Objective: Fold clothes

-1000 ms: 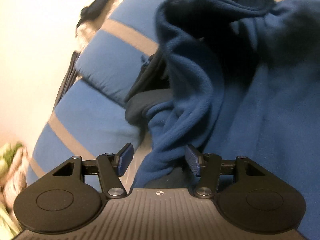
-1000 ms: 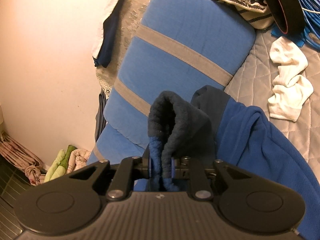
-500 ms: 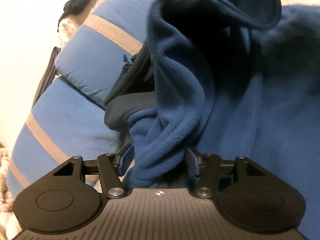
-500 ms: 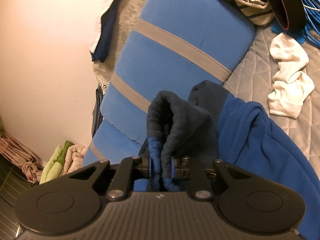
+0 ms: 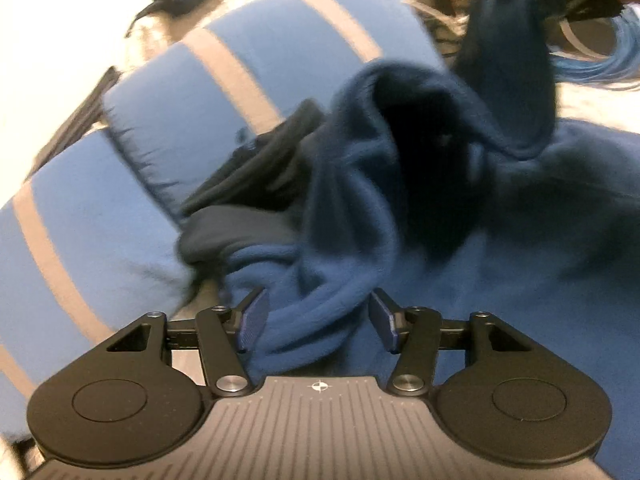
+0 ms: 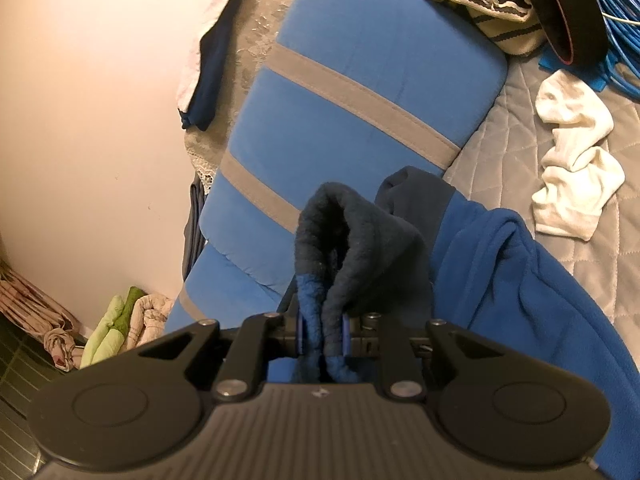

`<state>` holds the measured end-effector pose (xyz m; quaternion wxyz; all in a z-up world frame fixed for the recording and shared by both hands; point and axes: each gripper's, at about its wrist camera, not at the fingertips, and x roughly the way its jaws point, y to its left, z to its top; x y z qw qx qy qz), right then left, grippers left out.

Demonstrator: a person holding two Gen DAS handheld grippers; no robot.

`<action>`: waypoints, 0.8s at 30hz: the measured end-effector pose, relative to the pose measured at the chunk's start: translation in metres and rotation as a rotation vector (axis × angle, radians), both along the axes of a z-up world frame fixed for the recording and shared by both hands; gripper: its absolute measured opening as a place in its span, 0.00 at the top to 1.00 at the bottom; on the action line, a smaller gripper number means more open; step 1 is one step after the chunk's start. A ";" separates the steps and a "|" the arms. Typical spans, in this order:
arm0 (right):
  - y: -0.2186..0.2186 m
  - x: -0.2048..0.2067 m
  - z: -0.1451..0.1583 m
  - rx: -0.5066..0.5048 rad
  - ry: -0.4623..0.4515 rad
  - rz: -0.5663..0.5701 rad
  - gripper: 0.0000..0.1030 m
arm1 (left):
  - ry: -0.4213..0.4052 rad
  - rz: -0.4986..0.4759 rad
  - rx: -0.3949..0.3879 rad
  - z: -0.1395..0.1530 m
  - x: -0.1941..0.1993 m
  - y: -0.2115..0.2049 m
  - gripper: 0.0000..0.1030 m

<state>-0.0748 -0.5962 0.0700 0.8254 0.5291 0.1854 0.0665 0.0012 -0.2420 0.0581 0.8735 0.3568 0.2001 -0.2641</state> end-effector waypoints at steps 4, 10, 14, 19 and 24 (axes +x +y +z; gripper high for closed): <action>-0.001 -0.001 0.000 0.002 -0.008 -0.005 0.82 | -0.008 0.046 0.030 -0.006 0.006 0.000 0.61; -0.003 -0.004 0.002 0.017 -0.036 -0.022 0.82 | -0.019 0.097 -0.025 0.001 0.009 0.004 0.73; -0.006 -0.008 0.005 0.023 -0.065 -0.036 0.82 | -0.064 0.162 -0.050 0.005 0.013 0.011 0.83; 0.003 -0.003 0.008 0.010 -0.065 0.004 0.84 | -0.175 0.298 -0.075 0.015 0.024 0.033 0.90; 0.021 0.008 0.007 -0.005 -0.032 0.086 0.84 | -0.147 0.467 -0.144 0.023 0.059 0.081 0.90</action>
